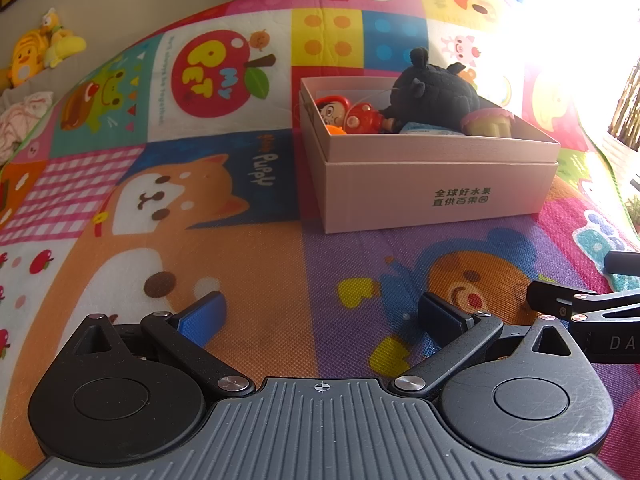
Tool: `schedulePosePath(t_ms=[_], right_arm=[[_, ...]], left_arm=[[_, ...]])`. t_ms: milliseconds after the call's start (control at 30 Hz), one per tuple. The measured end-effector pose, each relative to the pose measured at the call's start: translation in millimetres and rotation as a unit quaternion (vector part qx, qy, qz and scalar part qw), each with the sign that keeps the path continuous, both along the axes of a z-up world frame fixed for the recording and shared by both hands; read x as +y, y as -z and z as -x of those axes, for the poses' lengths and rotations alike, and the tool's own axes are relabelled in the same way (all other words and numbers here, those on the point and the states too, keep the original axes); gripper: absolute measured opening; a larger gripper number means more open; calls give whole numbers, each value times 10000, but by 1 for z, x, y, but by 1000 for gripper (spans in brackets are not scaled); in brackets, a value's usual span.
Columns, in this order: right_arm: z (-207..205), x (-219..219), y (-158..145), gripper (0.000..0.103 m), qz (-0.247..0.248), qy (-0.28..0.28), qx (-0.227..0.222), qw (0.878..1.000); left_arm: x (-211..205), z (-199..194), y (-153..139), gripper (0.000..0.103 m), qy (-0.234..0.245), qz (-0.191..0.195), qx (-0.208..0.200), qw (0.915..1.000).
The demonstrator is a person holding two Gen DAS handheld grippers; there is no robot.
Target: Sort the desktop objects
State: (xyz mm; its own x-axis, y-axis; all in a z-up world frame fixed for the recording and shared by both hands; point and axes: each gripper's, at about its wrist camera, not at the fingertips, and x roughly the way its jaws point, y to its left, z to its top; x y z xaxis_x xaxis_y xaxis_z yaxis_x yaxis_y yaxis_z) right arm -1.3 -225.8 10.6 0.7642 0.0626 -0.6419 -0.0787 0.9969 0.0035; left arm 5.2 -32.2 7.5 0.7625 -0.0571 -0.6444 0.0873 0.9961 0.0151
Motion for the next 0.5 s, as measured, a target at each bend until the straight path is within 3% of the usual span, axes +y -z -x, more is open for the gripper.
schedulePosePath(t_ms=[500], right_arm=[[0, 1, 1, 103, -20, 0, 4, 10000]], left_arm=[[2, -1, 0, 103, 8, 6, 8, 10000]])
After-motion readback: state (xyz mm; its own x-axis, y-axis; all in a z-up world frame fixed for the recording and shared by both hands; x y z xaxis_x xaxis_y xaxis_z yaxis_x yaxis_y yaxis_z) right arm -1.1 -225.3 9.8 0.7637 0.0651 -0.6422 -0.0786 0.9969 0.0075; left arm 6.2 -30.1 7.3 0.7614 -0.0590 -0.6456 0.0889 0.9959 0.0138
